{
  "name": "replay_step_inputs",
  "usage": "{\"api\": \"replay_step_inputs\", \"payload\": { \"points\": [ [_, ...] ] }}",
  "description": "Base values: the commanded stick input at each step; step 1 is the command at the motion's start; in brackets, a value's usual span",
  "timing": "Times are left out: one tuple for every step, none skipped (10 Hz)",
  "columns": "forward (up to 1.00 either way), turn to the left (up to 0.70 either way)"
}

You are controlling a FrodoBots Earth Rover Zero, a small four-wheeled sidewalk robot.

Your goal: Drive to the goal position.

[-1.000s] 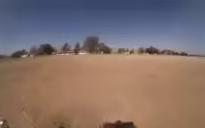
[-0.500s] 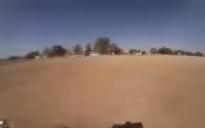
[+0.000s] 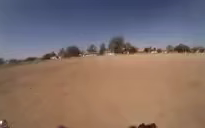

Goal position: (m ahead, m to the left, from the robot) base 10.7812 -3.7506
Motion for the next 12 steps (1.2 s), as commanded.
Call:
{"api": "replay_step_inputs", "payload": {
  "points": [
    [0.7, 0.0],
    [0.7, 0.0],
    [0.8, 0.0],
    [0.85, 0.0],
    [0.85, 0.0],
    [0.86, 0.0],
    [1.0, 0.0],
    [1.0, 0.0],
    [1.0, 0.0],
    [1.0, 0.0],
    [1.0, 0.0],
    [1.0, 0.0]
  ]
}}
